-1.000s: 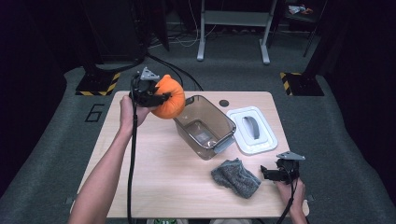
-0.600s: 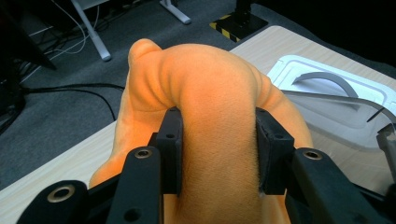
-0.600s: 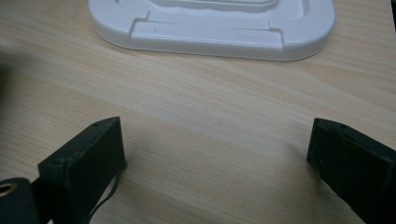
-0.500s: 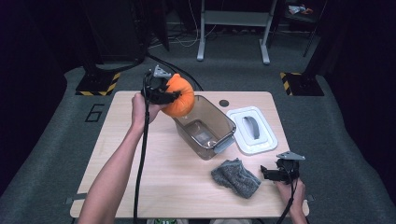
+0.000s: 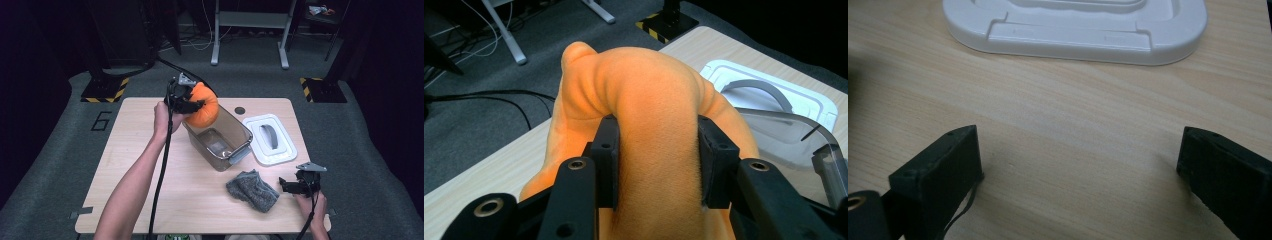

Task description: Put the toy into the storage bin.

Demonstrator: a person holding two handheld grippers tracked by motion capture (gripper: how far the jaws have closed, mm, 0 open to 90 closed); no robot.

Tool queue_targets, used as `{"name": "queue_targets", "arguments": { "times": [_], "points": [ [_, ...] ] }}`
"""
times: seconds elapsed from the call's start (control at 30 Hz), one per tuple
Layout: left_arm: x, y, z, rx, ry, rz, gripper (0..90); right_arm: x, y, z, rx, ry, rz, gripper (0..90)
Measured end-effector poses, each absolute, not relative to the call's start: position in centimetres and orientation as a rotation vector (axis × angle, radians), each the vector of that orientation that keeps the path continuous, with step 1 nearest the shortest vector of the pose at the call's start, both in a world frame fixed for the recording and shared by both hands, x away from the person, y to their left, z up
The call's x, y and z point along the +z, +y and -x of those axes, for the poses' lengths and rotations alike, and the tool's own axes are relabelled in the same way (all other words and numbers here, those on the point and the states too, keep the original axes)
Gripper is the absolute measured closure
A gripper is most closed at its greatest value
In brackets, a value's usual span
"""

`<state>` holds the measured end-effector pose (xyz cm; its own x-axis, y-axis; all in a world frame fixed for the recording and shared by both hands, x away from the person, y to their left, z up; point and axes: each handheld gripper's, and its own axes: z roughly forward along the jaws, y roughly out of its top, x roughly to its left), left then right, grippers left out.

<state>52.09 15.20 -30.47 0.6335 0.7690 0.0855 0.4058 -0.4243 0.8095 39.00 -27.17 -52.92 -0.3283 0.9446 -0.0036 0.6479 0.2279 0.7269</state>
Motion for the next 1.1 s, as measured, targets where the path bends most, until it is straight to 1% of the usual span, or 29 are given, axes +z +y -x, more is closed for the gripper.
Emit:
{"name": "queue_targets", "arguments": {
  "times": [0.5, 1.1],
  "points": [
    [-31.8, 13.8, -52.4, 0.535, 0.915, -2.057, 60.4, -52.9, -27.1, -39.0, 0.888, 2.041, -1.476, 3.2],
    [-34.4, 13.0, -52.8, 0.480, 0.926, -2.097, 59.7, -52.9, -27.2, -39.0, 0.884, 2.060, -1.462, 3.1]
  ]
}}
